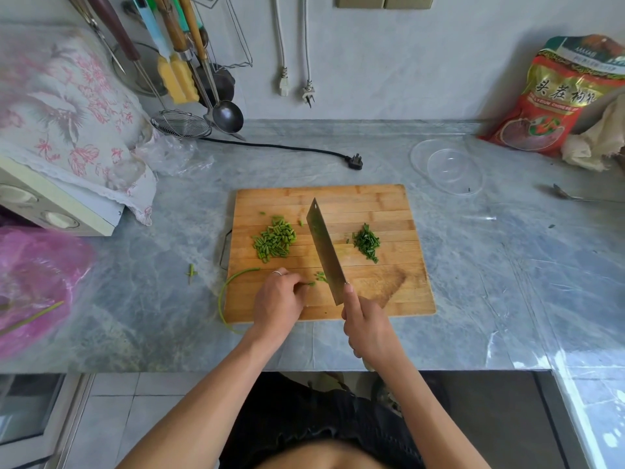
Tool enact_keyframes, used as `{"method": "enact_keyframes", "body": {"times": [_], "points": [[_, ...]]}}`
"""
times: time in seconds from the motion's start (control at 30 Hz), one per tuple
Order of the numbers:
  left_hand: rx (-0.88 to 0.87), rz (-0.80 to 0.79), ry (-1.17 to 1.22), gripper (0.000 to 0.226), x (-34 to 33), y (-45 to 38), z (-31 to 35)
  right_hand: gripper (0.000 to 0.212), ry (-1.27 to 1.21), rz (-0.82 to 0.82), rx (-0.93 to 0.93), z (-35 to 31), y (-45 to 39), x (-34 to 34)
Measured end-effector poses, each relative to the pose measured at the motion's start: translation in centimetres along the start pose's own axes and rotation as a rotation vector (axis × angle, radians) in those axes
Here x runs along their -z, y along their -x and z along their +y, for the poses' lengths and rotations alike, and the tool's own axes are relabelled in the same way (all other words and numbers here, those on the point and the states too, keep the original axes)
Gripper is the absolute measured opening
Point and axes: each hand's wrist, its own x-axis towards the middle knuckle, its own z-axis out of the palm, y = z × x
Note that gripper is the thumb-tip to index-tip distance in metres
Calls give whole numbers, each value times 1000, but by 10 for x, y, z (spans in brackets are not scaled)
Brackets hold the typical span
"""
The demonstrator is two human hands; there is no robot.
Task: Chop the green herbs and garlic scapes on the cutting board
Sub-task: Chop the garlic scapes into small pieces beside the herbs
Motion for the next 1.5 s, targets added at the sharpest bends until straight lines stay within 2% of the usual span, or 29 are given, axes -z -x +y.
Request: {"method": "enact_keyframes", "body": {"times": [0.2, 0.33, 0.43, 0.5, 0.73, 0.9, 1.0, 1.07, 1.1, 1.13, 1.17, 1.2, 1.23, 1.3, 1.37, 1.5], "points": [[-71, 97, -88, 16, -3, 4, -2, 68, 39, -32, 16, 1, 2, -8], [-121, 123, -134, 23, -4, 6, -6, 59, 87, -22, 49, -1, 0, -11], [-152, 136, -184, 19, -7, 8, -6, 46, 160, -36, 107, -2, 0, -16], [-163, 140, -189, 16, -10, 9, -9, 47, 178, -34, 109, -4, 0, -18], [-127, 112, -72, 15, -17, 6, -17, 39, 248, -73, 152, -8, 4, -21], [-39, 107, 80, 11, -18, 4, -12, 55, 251, -61, 1, -11, 7, -23], [-65, 89, 100, 13, -15, 5, -10, 62, 198, -57, -38, -14, 7, -24], [-81, 79, 85, 16, -13, 5, -11, 49, 122, 7, -41, -19, 9, -27], [-78, 87, 69, 18, -14, 5, -11, 32, 31, -47, -101, -19, 4, -26], [-54, 96, 55, 17, -13, 6, -11, 17, 81, -31, -59, -11, 2, -28], [-30, 104, 54, 13, -13, 6, -10, 17, 123, 34, 53, -1, 2, -31], [-3, 103, 58, 12, -13, 7, -10, 25, 62, -32, 10, -4, 4, -33], [-1, 107, 66, 13, -13, 7, -10, 44, 101, 10, 66, -11, 5, -35], [-11, 100, 90, 26, -14, 8, -8, 80, 190, 7, 10, -2, 6, -35], [-27, 101, 106, 34, -13, 8, -6, 87, 236, -15, 1, -5, 7, -36], [-48, 97, 112, 31, -12, 8, -6, 79, 243, 6, 22, -5, 9, -42]]}}
